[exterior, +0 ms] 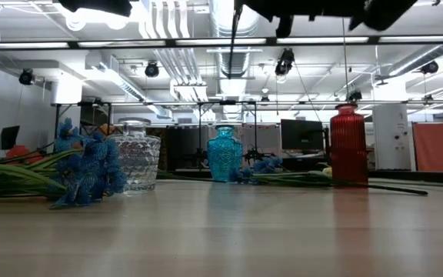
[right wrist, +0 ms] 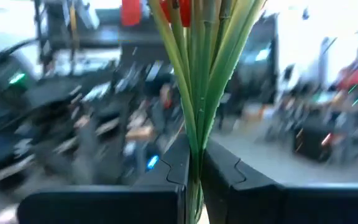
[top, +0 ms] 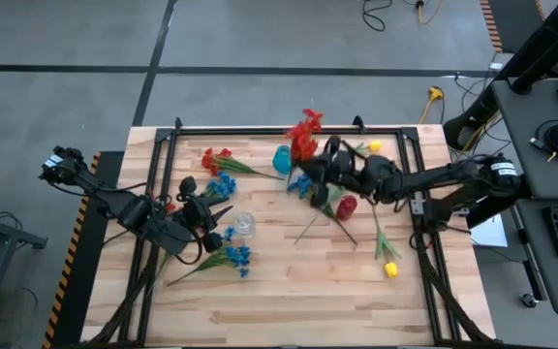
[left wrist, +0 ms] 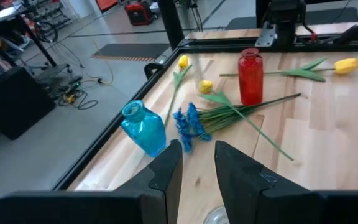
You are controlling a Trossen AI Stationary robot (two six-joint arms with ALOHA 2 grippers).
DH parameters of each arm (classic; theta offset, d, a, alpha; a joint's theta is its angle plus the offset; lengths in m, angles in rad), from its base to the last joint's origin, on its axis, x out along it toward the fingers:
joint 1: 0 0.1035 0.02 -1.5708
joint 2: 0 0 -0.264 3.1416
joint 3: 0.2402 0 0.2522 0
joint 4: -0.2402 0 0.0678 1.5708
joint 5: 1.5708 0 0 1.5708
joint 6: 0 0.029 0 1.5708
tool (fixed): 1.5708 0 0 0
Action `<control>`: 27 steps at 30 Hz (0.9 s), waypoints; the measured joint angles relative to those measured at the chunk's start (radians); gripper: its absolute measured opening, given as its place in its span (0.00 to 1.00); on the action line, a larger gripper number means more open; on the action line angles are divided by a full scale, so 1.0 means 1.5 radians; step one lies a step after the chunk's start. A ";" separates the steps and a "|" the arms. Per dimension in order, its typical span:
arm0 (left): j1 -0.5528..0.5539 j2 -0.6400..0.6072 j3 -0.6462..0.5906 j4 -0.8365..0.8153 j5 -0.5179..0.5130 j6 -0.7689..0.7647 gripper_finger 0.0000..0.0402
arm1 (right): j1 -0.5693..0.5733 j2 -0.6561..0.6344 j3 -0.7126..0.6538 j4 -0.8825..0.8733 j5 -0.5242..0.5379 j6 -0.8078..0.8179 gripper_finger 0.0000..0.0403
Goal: Sort flowers into vase by color
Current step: Put the bottom right red flowers into the blue vase
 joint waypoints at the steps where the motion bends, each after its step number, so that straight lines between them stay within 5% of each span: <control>1: 0.000 0.000 0.000 -0.001 0.000 0.001 0.19 | -0.014 0.012 -0.001 0.035 0.000 -0.016 0.04; 11: 0.000 0.000 0.000 -0.005 -0.003 0.015 0.19 | -0.141 0.121 0.035 0.120 -0.001 -0.027 0.04; 27: 0.000 0.000 0.000 -0.006 -0.004 0.016 0.19 | -0.174 0.189 0.051 0.132 0.003 -0.079 0.04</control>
